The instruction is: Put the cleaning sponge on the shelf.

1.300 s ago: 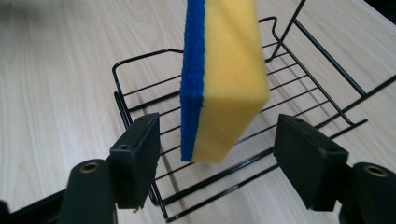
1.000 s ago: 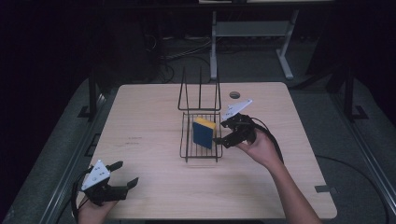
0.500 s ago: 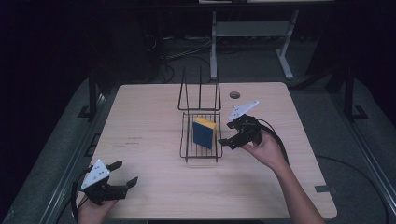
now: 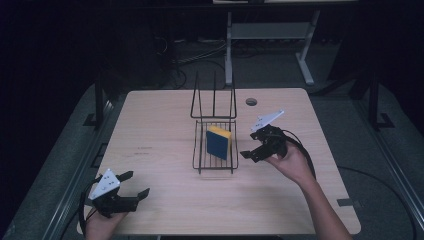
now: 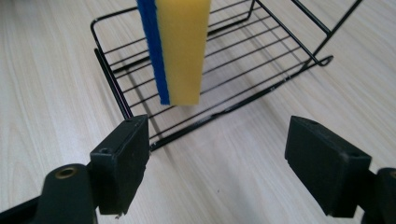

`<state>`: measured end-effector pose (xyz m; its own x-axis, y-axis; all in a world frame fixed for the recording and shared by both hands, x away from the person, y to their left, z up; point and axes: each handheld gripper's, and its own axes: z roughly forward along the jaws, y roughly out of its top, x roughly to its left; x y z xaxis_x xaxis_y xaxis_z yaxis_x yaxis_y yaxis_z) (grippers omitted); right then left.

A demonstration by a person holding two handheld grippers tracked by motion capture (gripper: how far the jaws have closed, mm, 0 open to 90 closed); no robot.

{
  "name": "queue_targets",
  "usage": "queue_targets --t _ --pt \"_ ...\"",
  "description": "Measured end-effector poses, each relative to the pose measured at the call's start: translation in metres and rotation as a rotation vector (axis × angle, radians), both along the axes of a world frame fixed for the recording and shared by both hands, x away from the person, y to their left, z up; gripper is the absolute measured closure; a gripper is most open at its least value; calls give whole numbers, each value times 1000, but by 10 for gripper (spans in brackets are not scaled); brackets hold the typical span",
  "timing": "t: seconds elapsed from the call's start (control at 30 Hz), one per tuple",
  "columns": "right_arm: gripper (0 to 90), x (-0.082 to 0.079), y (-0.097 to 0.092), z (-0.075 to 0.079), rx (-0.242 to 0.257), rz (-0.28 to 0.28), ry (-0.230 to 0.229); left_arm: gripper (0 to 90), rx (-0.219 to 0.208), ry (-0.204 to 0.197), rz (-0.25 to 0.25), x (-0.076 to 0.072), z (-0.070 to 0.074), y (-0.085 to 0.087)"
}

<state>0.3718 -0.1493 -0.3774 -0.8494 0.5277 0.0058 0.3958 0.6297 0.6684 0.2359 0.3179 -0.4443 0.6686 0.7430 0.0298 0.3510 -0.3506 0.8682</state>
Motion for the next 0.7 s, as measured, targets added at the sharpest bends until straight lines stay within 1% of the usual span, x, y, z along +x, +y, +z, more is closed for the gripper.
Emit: queue_targets --t 0.53,0.63,0.7 --pt "206 -4 -19 -9 -1 -31 24 143 2 10 2 2 -1 0" --pt "207 -5 -22 -10 -10 -35 28 143 2 12 2 2 -1 0" --pt "208 -5 -25 -11 -3 -37 30 143 2 12 3 2 -1 0"
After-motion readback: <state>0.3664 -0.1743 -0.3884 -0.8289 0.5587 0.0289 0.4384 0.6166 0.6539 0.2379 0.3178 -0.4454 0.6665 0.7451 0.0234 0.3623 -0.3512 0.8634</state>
